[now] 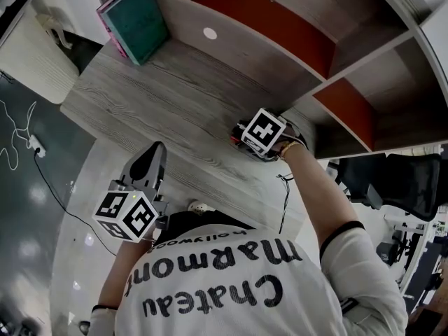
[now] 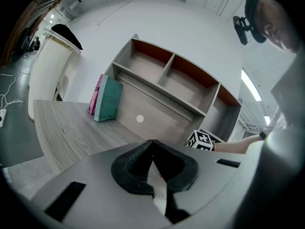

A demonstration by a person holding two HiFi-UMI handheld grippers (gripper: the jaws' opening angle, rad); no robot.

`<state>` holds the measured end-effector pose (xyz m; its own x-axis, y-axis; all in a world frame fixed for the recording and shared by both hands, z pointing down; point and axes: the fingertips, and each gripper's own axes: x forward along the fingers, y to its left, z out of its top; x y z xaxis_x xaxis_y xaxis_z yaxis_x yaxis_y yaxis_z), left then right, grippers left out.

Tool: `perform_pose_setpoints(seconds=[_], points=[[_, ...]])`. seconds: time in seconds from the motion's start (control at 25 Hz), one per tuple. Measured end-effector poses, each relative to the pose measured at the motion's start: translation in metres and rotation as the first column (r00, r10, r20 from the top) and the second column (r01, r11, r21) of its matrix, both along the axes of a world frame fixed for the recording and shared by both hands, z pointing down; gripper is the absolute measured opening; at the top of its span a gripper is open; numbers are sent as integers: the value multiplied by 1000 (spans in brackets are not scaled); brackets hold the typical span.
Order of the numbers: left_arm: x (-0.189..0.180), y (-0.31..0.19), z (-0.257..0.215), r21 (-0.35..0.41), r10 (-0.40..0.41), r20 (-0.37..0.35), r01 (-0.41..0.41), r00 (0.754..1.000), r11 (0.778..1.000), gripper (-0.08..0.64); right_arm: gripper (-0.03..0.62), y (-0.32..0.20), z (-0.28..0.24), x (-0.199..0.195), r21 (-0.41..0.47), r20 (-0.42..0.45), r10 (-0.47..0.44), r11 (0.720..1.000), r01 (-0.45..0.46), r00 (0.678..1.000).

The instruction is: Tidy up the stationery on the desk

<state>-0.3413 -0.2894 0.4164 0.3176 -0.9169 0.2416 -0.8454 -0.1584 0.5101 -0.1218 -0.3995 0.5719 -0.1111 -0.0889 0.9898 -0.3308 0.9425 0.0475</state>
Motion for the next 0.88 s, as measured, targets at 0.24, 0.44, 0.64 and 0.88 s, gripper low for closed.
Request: perform_pose_setpoints(seconds=[0.24,0.44,0.64,0.88], points=[[0,4,-4,12,7,-2,-7,1000,1000,15,443,5,-5,-1,47,29,-2,999,1,1000],[6,7,-8,24,24,-4,-24,1000,999,15,446,8,-14,4,111,54,16,994,-22,998],[14,11,-12,35,54,-6,-54,999,998,15,446,17,-25,10,165,137,90,980,-113,986],[27,15,-20,57,98,0,-98,995,994,15,446,33,-37,20,180,259,219,946,-270,941]])
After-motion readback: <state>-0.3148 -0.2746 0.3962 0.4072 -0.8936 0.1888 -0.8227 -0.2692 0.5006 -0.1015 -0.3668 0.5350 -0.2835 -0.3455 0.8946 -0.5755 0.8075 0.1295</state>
